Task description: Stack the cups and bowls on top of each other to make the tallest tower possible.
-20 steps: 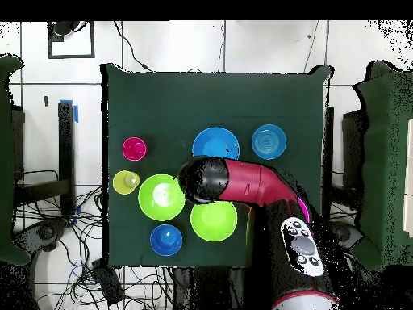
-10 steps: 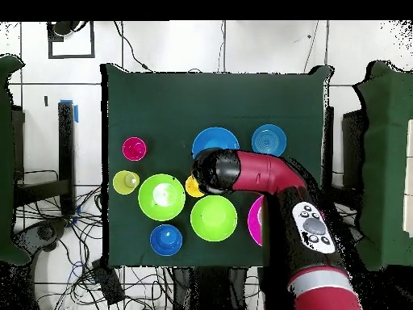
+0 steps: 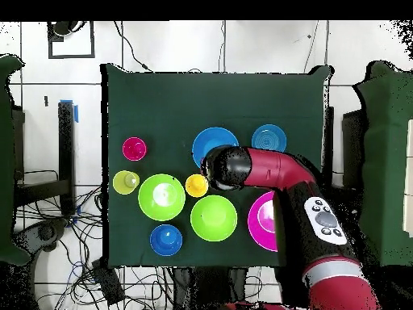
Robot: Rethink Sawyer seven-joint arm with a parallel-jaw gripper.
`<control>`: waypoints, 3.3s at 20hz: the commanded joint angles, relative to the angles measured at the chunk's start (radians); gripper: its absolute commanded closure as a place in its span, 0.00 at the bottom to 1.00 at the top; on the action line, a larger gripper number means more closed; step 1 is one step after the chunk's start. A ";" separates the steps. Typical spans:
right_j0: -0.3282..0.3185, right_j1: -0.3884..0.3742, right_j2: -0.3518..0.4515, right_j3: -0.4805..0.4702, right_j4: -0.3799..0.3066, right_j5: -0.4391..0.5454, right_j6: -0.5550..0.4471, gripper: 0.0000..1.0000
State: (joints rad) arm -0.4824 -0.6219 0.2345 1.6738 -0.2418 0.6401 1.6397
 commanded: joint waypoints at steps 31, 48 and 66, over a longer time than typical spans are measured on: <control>-0.151 0.157 0.296 -0.375 -0.116 0.369 -0.362 0.00; -0.139 0.136 0.345 -0.520 -0.144 0.586 -0.342 0.00; -0.129 0.124 0.355 -0.619 -0.225 0.605 -0.359 0.00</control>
State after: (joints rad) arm -0.6445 -0.5250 0.5478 1.1337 -0.3688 1.1683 1.6128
